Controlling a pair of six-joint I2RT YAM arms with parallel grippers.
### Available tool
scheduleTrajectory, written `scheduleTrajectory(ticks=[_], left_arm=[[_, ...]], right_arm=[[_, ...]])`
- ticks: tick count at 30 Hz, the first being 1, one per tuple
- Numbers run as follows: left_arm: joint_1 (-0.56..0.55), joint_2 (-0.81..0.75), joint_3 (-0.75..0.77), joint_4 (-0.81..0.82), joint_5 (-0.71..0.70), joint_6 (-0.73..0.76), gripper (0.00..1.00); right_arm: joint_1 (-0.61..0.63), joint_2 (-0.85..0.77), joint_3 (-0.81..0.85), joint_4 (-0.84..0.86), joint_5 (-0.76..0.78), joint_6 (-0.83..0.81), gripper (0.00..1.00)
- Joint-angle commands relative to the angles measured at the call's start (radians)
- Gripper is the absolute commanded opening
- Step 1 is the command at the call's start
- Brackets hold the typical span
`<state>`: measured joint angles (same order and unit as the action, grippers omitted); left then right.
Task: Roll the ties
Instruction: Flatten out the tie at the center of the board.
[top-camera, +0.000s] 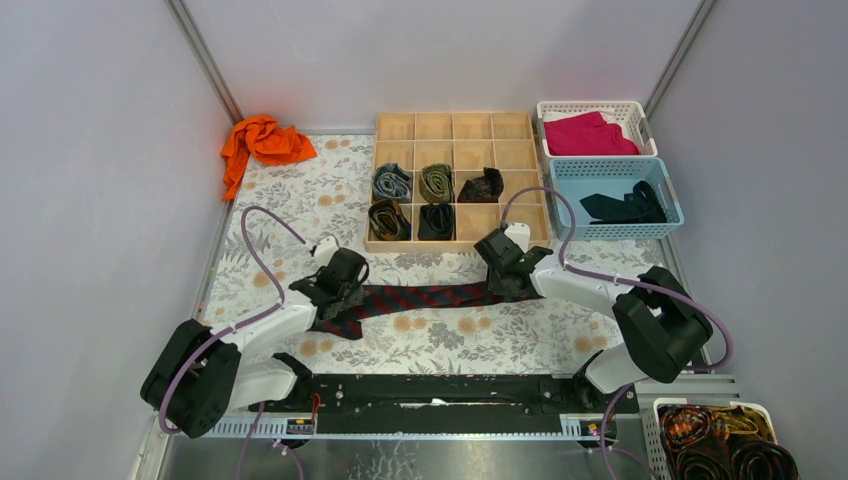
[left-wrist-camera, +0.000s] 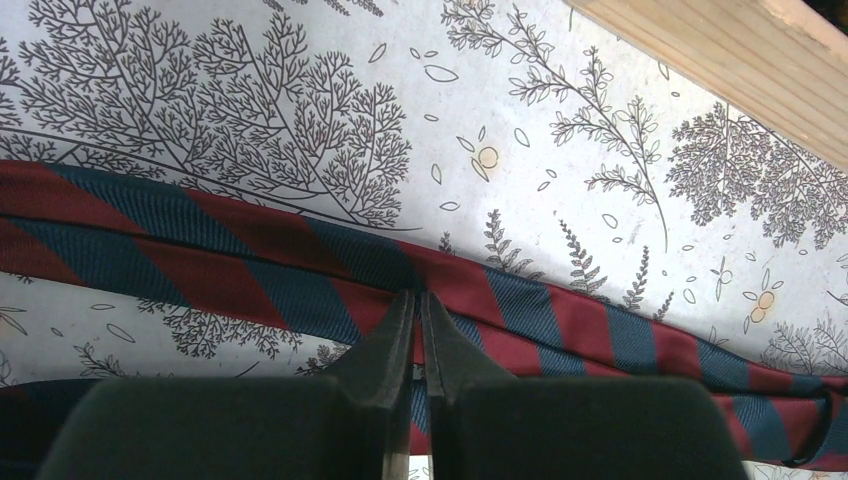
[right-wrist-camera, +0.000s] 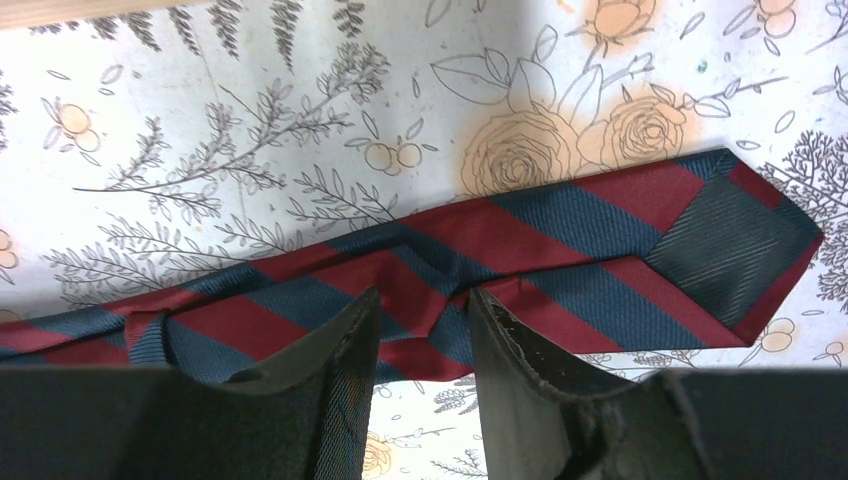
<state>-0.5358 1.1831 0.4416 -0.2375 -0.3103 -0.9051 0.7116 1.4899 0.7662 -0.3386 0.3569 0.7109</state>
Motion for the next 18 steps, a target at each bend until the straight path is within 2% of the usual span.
scheduleTrajectory(ticks=[1,9,12,15,18], left_arm=[[0.005,0.013,-0.024,0.028,0.037,0.015,0.11],[0.005,0.003,-0.029,0.03,0.037,0.02,0.11],[0.005,0.005,-0.029,0.033,0.04,0.021,0.1],[0.005,0.006,-0.029,0.036,0.041,0.022,0.1],[0.005,0.006,-0.029,0.037,0.042,0.024,0.1]], right_arm=[[-0.003,0.033,0.07,-0.012,0.038,-0.018,0.45],[-0.003,0.09,0.095,0.008,0.019,-0.022,0.4],[-0.003,0.095,0.084,0.021,0.015,-0.01,0.26],[-0.003,0.097,0.084,0.024,0.018,-0.007,0.21],[-0.002,0.096,0.092,0.011,0.034,-0.004,0.04]])
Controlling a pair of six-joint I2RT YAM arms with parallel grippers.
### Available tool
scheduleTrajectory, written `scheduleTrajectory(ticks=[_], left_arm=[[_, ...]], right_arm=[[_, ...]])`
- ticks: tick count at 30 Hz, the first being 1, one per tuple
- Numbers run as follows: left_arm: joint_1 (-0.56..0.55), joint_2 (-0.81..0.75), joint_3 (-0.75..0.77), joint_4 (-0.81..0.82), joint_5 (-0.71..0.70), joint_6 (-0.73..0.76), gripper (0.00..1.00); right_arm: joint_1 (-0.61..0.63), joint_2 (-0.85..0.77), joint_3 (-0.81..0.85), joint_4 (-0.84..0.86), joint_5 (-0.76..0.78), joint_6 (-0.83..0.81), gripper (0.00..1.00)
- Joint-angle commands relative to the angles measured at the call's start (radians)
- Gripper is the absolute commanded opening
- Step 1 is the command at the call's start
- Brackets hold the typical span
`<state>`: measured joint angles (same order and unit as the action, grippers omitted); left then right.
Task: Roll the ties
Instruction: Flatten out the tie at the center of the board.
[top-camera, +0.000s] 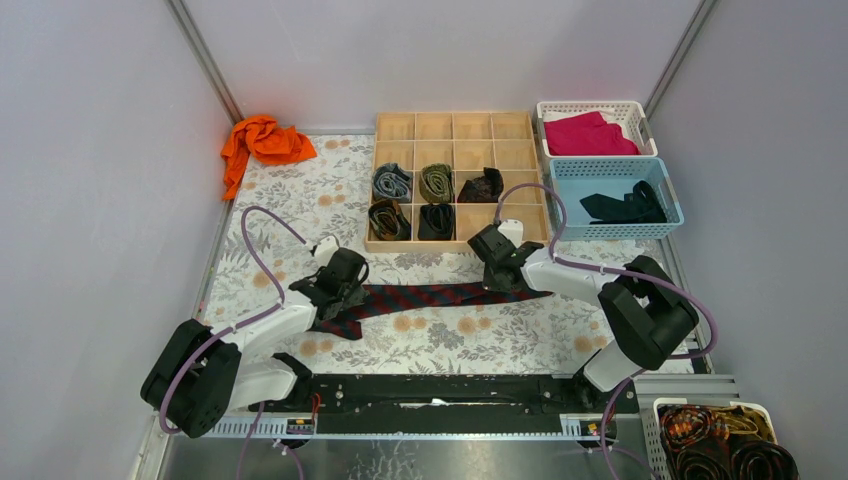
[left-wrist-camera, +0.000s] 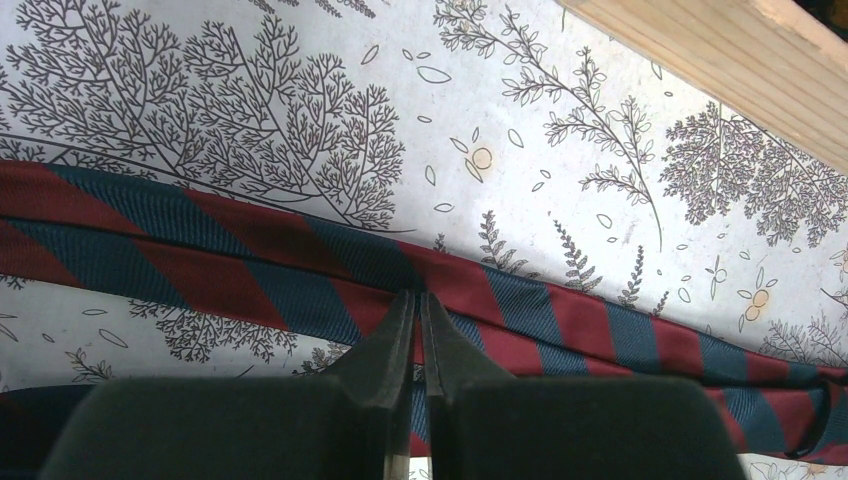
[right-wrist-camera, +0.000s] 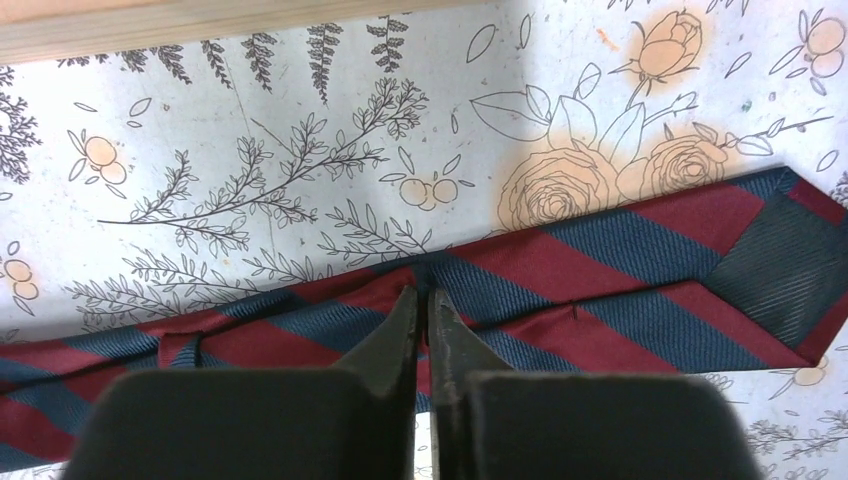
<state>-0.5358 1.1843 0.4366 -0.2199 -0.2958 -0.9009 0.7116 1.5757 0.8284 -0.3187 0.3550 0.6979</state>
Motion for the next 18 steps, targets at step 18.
scheduleTrajectory(ticks=[18], left_arm=[[0.005,0.003,-0.019,0.019,0.026,0.028,0.09]], right_arm=[[-0.209,-0.19,-0.005,-0.27,0.246,-0.061,0.0]])
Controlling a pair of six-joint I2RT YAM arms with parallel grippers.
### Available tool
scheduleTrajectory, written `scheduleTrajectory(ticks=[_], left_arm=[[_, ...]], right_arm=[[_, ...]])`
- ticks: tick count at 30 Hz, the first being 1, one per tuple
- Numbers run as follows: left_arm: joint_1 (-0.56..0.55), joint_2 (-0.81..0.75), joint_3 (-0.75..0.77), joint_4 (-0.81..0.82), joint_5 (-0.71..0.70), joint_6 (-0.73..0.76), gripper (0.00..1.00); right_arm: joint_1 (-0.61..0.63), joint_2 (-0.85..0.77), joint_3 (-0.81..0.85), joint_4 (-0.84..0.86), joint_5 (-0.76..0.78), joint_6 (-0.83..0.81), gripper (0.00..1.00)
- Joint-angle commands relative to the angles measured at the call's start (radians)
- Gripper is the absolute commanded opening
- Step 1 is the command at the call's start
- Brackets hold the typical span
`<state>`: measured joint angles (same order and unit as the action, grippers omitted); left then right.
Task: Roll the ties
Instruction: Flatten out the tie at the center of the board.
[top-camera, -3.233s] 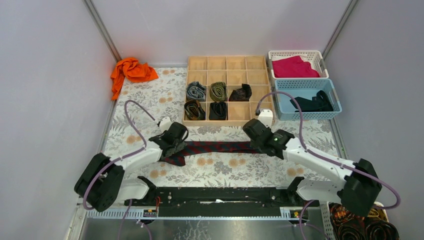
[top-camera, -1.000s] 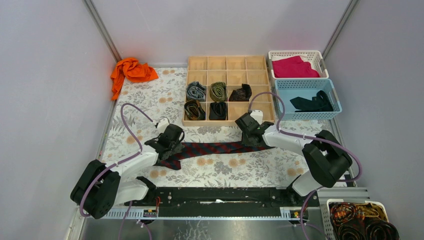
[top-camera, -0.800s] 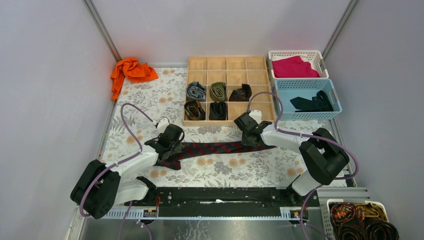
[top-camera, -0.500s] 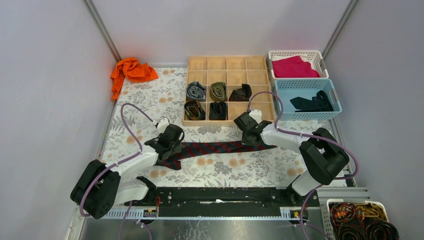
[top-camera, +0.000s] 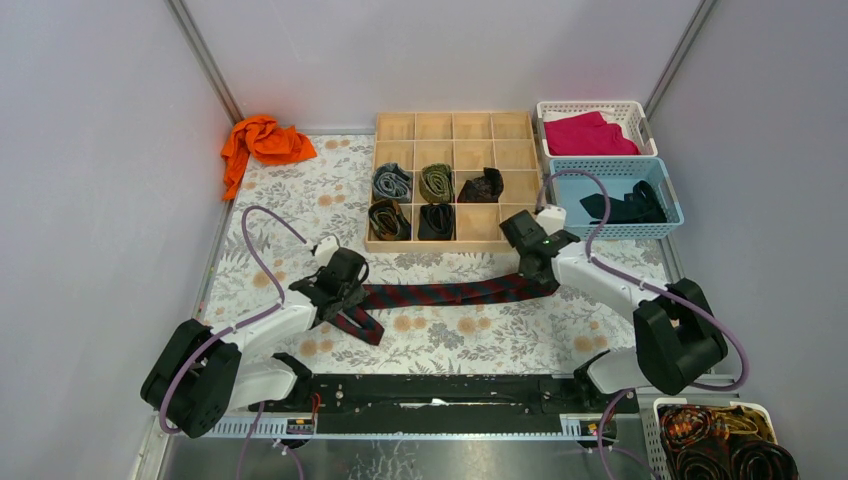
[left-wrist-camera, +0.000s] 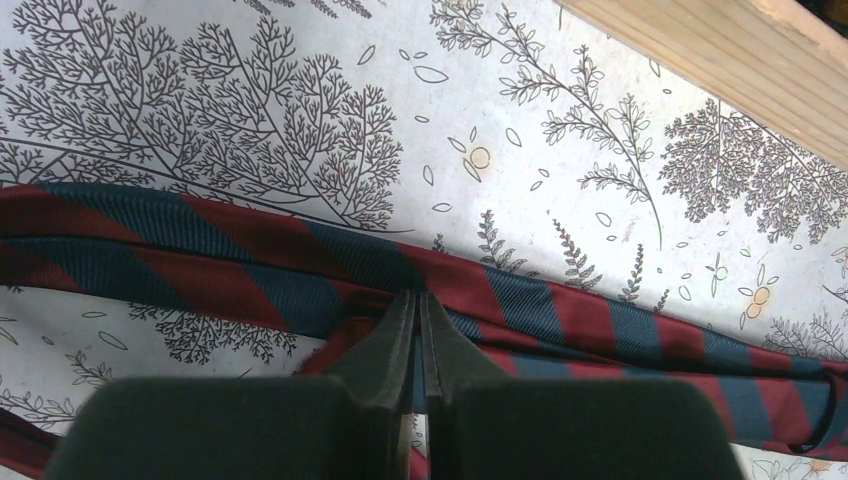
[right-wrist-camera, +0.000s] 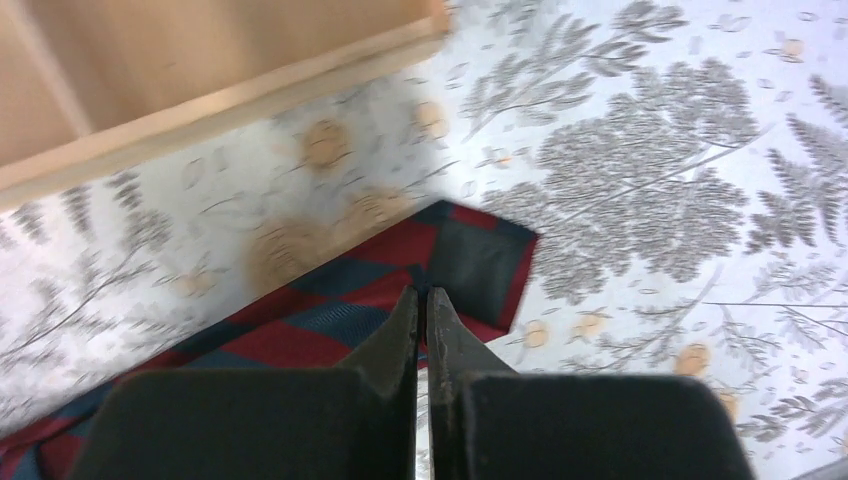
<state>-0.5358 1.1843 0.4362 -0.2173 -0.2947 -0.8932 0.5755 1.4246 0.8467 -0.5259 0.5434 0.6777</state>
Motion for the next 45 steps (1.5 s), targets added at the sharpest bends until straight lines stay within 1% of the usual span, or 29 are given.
scheduleTrajectory(ticks=[1,4,6,7,8,10,11,14,16,18,22,25,27,30,31,33,36,37,38,41,45], left_arm=[[0.005,0.004,-0.018,0.017,0.025,0.021,0.09],[0.005,0.01,-0.014,0.019,0.024,0.023,0.09],[0.005,0.016,-0.012,0.022,0.026,0.026,0.09],[0.005,0.02,-0.011,0.023,0.025,0.025,0.09],[0.005,0.022,-0.009,0.025,0.026,0.026,0.09],[0.005,0.026,-0.006,0.023,0.028,0.028,0.09],[0.006,0.027,-0.005,0.021,0.027,0.029,0.08],[0.005,0.016,0.006,0.007,0.027,0.032,0.08],[0.005,-0.013,0.028,-0.025,0.021,0.033,0.07],[0.005,-0.059,0.065,-0.082,0.006,0.033,0.07],[0.005,-0.179,0.177,-0.223,-0.031,0.045,0.09],[0.006,-0.267,0.273,-0.36,-0.083,0.048,0.12],[0.005,-0.324,0.348,-0.434,-0.12,0.049,0.13],[0.005,-0.414,0.459,-0.536,-0.153,0.047,0.13],[0.005,-0.446,0.493,-0.555,-0.164,0.049,0.14],[0.005,-0.508,0.544,-0.576,-0.201,0.077,0.18],[0.005,-0.521,0.603,-0.647,-0.236,0.078,0.2],[0.005,-0.52,0.607,-0.662,-0.237,0.073,0.2],[0.005,-0.523,0.597,-0.666,-0.232,0.067,0.19],[0.005,-0.536,0.536,-0.635,-0.199,0.058,0.19],[0.005,-0.543,0.478,-0.602,-0.187,0.056,0.18]], right_arm=[[-0.092,-0.044,-0.033,-0.063,0.054,-0.049,0.0],[-0.131,-0.053,-0.058,-0.057,0.034,-0.074,0.0],[-0.135,-0.053,-0.067,-0.04,0.001,-0.089,0.0],[-0.136,-0.049,-0.069,-0.033,-0.019,-0.093,0.02],[-0.136,-0.042,-0.068,-0.03,-0.036,-0.095,0.09],[-0.135,-0.031,-0.063,-0.028,-0.062,-0.1,0.33],[-0.135,-0.035,-0.062,-0.029,-0.067,-0.1,0.4],[-0.136,-0.07,-0.055,-0.027,-0.08,-0.104,0.49],[-0.134,-0.115,-0.041,-0.04,-0.091,-0.112,0.51],[-0.121,-0.19,-0.03,-0.04,-0.127,-0.131,0.52],[-0.038,-0.322,-0.024,-0.011,-0.191,-0.154,0.52],[0.029,-0.353,-0.005,-0.011,-0.259,-0.162,0.52],[0.073,-0.347,-0.002,0.012,-0.342,-0.183,0.52],[0.176,-0.295,0.007,0.064,-0.454,-0.191,0.49],[0.219,-0.268,0.015,0.08,-0.458,-0.186,0.48],[0.313,-0.203,0.034,0.118,-0.45,-0.201,0.48],[0.381,-0.059,0.079,0.135,-0.428,-0.217,0.45],[0.391,-0.031,0.093,0.146,-0.424,-0.219,0.42],[0.396,0.03,0.106,0.163,-0.422,-0.223,0.39],[0.4,0.15,0.172,0.183,-0.413,-0.226,0.37],[0.428,0.261,0.284,0.199,-0.402,-0.243,0.34]])
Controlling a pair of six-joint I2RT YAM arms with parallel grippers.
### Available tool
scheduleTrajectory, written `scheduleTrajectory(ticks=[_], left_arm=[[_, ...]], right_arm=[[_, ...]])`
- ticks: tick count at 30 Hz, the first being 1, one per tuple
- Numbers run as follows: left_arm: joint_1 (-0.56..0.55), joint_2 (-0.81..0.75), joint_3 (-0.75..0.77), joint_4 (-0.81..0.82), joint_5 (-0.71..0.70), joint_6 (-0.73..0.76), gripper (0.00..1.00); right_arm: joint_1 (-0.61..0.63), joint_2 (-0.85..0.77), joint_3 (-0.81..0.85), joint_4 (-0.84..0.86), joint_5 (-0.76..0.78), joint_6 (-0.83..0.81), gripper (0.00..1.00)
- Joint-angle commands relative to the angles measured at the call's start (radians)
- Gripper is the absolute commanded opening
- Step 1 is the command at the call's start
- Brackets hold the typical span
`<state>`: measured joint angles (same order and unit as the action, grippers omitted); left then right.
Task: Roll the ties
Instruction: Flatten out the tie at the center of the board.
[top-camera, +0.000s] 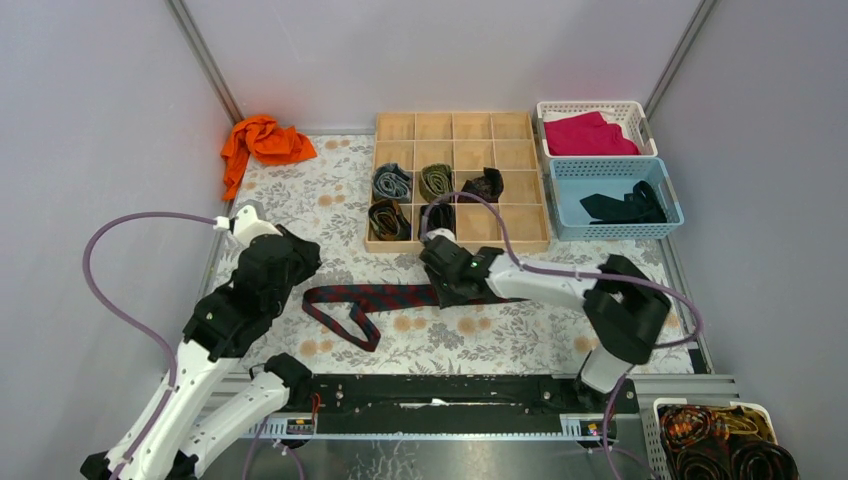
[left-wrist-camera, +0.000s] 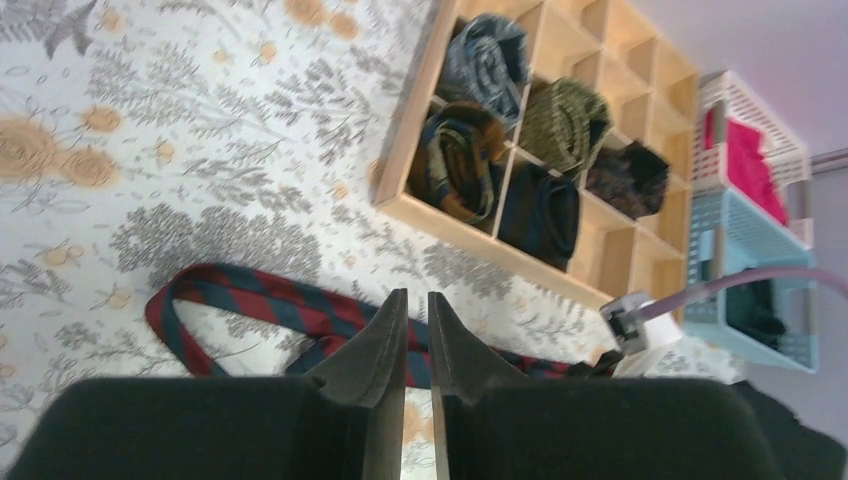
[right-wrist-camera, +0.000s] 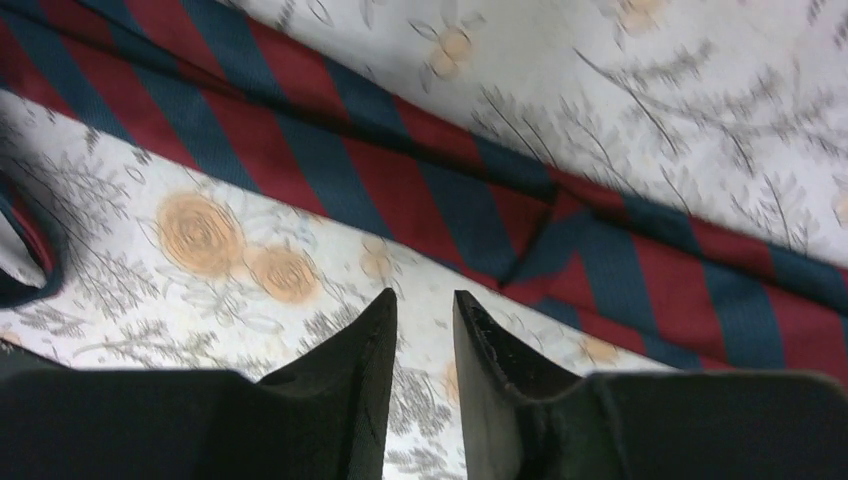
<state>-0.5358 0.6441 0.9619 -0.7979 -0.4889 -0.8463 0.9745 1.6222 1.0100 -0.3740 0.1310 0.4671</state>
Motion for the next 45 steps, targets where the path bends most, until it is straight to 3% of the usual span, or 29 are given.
scheduleTrajectory(ticks=[1,7,10,20,31,37,45], left_arm=[[0.005,-0.003,-0.053,-0.018,0.01,0.009,0.18],[0.005,-0.014,-0.066,-0.01,0.003,0.015,0.18],[0.005,-0.027,-0.057,-0.016,-0.005,0.024,0.19],[0.005,-0.043,-0.048,-0.028,-0.028,0.041,0.19],[0.005,-0.049,-0.071,0.0,-0.002,0.049,0.19],[0.005,-0.041,-0.087,0.02,0.011,0.053,0.19],[0.005,-0.041,-0.098,0.025,0.005,0.058,0.19]], right_arm=[[0.037,0.092,0.155,0.043,0.009,-0.037,0.3],[0.107,0.299,0.407,-0.009,0.02,-0.062,0.06],[0.126,0.401,0.505,-0.026,0.006,-0.062,0.02],[0.136,0.587,0.678,-0.046,0.035,-0.05,0.0],[0.145,0.485,0.594,0.026,0.047,-0.041,0.0],[0.145,0.563,0.676,-0.026,0.086,-0.062,0.0],[0.143,0.61,0.65,-0.052,0.098,-0.044,0.0]])
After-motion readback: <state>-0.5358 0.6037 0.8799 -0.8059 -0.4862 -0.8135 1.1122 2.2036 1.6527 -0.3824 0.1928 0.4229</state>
